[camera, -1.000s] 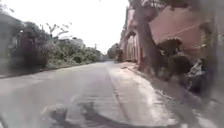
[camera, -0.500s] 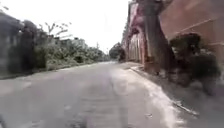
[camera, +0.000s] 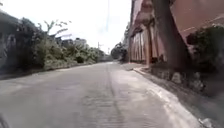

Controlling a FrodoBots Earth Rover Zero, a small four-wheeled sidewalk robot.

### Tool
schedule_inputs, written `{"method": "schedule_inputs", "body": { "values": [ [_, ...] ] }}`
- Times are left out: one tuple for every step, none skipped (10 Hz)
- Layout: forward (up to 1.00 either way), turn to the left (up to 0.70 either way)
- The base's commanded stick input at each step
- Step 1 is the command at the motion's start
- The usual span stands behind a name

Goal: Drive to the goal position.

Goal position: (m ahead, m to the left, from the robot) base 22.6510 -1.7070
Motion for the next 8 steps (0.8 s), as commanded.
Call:
{"method": "schedule_inputs", "body": {
  "values": [
    [1.00, 0.00],
    [1.00, 0.00],
    [1.00, 0.00],
    [1.00, 0.00],
    [1.00, 0.00],
    [1.00, 0.00],
    [1.00, 0.00],
    [1.00, 0.00]
  ]
}}
